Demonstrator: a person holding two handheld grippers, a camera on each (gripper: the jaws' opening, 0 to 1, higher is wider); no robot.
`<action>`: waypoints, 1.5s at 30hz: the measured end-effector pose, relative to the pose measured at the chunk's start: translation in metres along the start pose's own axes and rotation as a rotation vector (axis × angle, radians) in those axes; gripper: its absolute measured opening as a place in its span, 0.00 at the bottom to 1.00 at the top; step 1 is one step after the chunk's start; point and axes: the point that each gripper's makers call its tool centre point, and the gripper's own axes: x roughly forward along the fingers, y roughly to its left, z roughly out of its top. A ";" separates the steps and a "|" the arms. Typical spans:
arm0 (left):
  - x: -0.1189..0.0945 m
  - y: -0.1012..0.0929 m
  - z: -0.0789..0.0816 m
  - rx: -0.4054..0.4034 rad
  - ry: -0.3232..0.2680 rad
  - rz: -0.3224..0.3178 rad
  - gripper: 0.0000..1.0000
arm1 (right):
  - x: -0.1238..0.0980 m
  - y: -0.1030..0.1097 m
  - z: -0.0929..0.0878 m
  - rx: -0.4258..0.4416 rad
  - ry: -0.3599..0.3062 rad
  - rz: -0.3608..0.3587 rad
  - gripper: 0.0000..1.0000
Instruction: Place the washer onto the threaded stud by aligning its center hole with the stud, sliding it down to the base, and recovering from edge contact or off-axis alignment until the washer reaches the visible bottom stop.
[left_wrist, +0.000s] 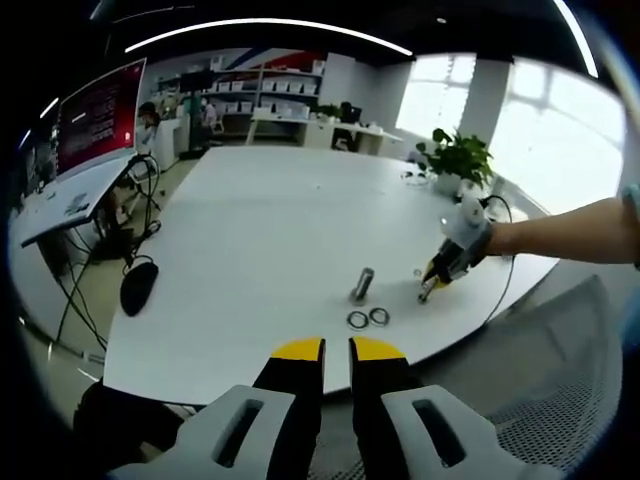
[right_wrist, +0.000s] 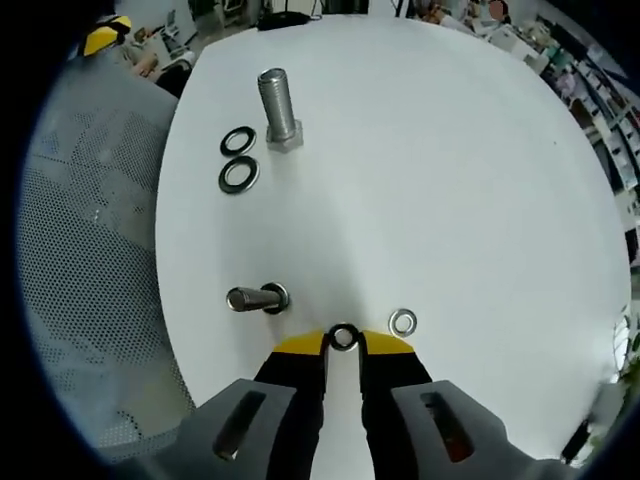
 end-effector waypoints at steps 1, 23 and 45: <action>0.000 0.000 0.000 0.000 0.000 0.000 0.07 | -0.002 0.000 0.000 0.000 -0.006 -0.004 0.13; -0.001 -0.001 0.002 0.003 -0.010 -0.005 0.07 | -0.065 0.023 0.035 0.043 -0.176 0.062 0.13; -0.001 -0.001 0.003 0.002 -0.020 -0.008 0.07 | -0.059 0.042 0.042 -0.115 -0.048 0.102 0.13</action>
